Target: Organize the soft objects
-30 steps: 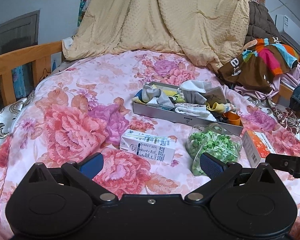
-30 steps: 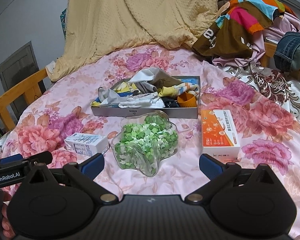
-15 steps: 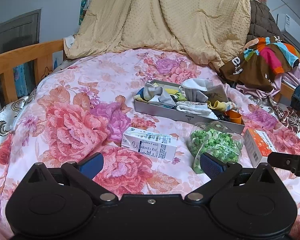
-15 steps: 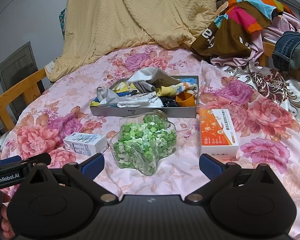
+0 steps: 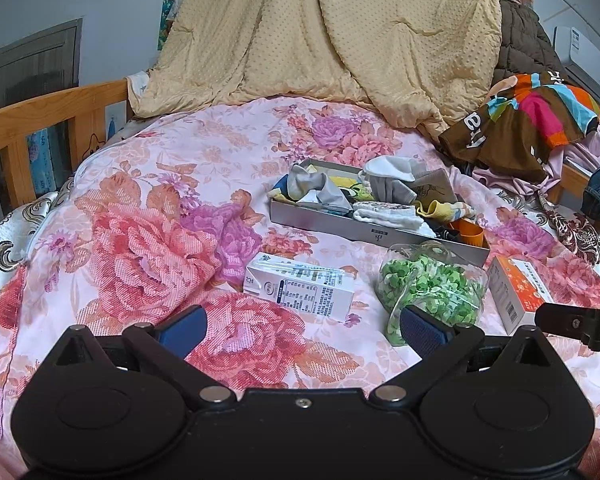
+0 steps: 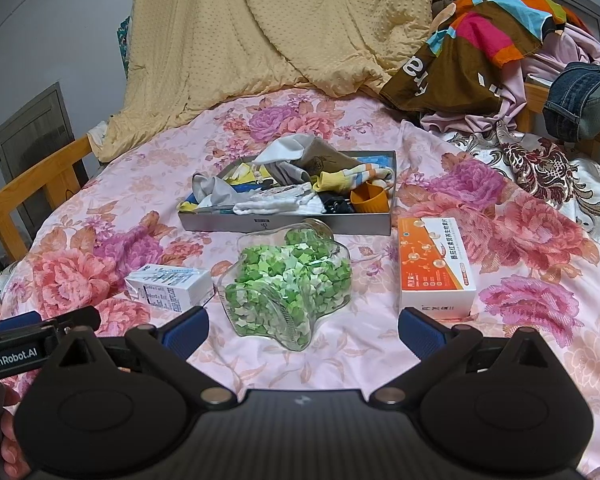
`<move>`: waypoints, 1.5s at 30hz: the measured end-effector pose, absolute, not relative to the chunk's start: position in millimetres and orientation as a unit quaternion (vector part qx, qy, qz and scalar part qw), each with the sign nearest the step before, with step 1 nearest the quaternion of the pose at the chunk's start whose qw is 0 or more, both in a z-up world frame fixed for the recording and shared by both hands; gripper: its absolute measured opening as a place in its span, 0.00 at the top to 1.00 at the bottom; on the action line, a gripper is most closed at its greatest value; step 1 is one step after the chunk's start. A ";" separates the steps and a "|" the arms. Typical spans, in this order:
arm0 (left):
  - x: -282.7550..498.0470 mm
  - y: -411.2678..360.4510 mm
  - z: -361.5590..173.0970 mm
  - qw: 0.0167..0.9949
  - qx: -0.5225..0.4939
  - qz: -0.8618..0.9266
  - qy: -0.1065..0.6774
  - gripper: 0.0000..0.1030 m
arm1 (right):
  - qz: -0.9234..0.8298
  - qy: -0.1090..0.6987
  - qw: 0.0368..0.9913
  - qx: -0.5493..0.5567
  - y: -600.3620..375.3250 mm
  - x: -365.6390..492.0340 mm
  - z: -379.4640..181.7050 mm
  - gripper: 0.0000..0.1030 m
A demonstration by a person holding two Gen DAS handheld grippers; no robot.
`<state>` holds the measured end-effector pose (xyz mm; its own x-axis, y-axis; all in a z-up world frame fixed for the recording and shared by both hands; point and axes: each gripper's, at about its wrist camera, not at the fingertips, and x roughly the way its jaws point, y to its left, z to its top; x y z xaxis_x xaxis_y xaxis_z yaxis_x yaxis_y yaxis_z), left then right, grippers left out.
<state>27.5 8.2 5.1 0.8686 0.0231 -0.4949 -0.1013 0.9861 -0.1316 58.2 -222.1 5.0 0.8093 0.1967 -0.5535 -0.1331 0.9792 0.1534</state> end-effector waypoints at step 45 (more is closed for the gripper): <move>25.7 3.8 4.3 0.961 -0.061 0.031 0.267 0.01 | 0.086 0.299 0.949 0.052 -221.4 58.2 5.1 0.00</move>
<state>25.7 3.8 4.3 0.8555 0.0273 -0.5171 -0.0928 0.9905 -0.1013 58.2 -221.4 5.1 0.8067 0.1954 -0.5577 -0.1330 0.9796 0.1508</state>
